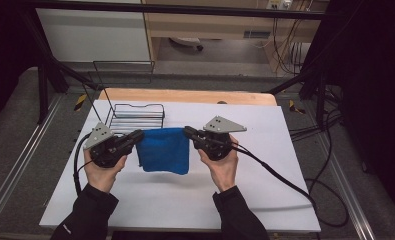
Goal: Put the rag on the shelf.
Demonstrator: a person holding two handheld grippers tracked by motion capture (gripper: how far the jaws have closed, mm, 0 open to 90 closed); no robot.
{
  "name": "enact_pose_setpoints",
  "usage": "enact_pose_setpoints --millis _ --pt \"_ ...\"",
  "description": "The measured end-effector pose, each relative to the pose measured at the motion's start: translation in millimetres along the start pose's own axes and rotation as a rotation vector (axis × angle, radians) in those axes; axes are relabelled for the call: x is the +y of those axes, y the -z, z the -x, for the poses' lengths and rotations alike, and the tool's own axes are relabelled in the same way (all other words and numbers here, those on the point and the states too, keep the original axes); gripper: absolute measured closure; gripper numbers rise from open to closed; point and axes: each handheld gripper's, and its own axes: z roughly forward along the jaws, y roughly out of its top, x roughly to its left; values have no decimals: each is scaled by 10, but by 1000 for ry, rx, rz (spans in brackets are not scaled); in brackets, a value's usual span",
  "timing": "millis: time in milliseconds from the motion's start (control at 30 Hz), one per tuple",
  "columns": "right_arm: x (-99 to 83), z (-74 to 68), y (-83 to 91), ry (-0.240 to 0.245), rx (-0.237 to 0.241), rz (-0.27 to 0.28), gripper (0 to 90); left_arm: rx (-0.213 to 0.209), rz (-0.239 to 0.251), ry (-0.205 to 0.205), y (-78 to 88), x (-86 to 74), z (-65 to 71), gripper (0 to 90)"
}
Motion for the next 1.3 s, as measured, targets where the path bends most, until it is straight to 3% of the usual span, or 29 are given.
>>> enact_pose_setpoints --millis 667,867,1300 --pt "247 -141 -77 37 -8 89 872 48 85 -22 185 242 -113 846" --pt "318 -163 -119 40 -13 110 872 51 95 -11 208 289 -174 846" --pt "630 -258 -214 72 -23 164 872 77 161 -1 304 534 -316 846"
